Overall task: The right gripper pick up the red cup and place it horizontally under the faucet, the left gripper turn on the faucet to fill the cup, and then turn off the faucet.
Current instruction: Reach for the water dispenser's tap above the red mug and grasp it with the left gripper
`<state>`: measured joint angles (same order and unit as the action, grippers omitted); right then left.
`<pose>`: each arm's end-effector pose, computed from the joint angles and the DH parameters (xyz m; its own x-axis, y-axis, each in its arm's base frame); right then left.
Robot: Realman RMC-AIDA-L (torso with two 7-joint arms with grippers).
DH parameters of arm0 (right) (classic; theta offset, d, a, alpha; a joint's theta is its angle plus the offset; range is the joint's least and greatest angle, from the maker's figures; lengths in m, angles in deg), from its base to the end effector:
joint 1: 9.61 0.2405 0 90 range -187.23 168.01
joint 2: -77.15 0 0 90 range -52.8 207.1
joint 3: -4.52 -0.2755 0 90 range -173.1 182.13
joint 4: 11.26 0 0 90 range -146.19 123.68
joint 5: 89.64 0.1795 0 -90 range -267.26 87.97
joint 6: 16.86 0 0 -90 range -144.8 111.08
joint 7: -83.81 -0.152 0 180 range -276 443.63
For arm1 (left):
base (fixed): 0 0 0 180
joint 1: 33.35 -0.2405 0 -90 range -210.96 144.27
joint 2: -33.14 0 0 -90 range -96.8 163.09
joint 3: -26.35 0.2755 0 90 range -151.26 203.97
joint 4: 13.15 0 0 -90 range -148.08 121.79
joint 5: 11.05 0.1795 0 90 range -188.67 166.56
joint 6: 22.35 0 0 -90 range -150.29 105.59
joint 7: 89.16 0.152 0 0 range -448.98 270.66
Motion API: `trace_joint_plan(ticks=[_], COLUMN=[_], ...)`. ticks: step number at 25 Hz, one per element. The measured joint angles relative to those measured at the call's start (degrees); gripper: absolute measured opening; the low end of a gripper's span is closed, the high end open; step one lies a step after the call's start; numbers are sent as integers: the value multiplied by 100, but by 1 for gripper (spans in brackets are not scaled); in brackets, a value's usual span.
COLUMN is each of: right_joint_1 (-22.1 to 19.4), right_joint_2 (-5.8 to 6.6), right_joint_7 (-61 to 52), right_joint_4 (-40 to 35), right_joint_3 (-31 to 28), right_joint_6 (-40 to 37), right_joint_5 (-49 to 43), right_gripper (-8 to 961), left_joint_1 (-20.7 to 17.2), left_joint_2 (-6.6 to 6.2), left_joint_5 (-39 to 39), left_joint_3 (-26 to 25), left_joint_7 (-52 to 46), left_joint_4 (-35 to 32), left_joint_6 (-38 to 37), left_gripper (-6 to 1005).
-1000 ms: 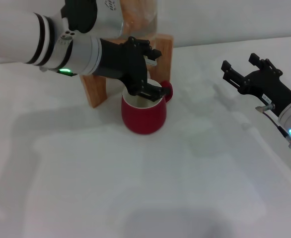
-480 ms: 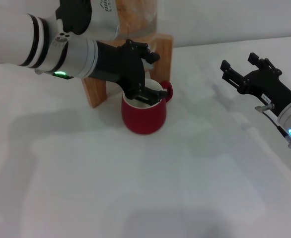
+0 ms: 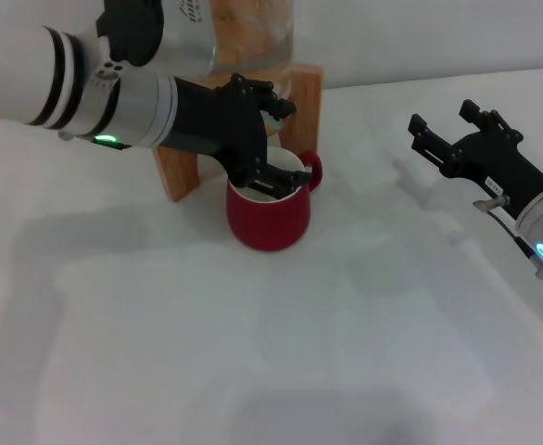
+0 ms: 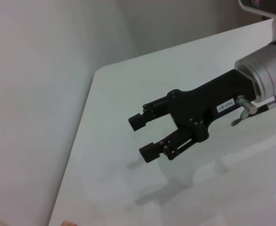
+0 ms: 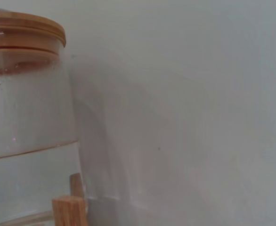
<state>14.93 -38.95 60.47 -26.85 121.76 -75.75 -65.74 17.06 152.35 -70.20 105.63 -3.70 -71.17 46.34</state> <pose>0.3091 0.3474 -0.0095 0.6153 -0.0487 -0.7868 -0.7622 -0.2914 -0.5781 -0.0897 0.3917 -0.0629 0.9736 -0.2280 0.0091 -0.2187 -0.9437 -0.2483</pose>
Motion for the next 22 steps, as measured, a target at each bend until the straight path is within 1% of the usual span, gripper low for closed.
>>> trace_joint_plan(ticks=[9, 14, 22], right_joint_1=[7, 7, 7], right_joint_2=[0, 0, 7], right_joint_7=[-12, -12, -3], right_joint_4=[-5, -6, -57], right_joint_3=[9, 11, 17], right_joint_6=[-6, -9, -2], right_joint_5=[0, 1, 1], right_gripper=[844, 843, 844], left_joint_1=[-17, -198, -417], left_joint_2=[-3, -3, 14], left_joint_5=[1, 2, -27], left_joint_3=[-21, -58, -193], left_joint_7=[-22, -24, -54], left_joint_4=[-74, -457, -756], left_joint_6=[115, 78, 44], left_gripper=[857, 857, 858])
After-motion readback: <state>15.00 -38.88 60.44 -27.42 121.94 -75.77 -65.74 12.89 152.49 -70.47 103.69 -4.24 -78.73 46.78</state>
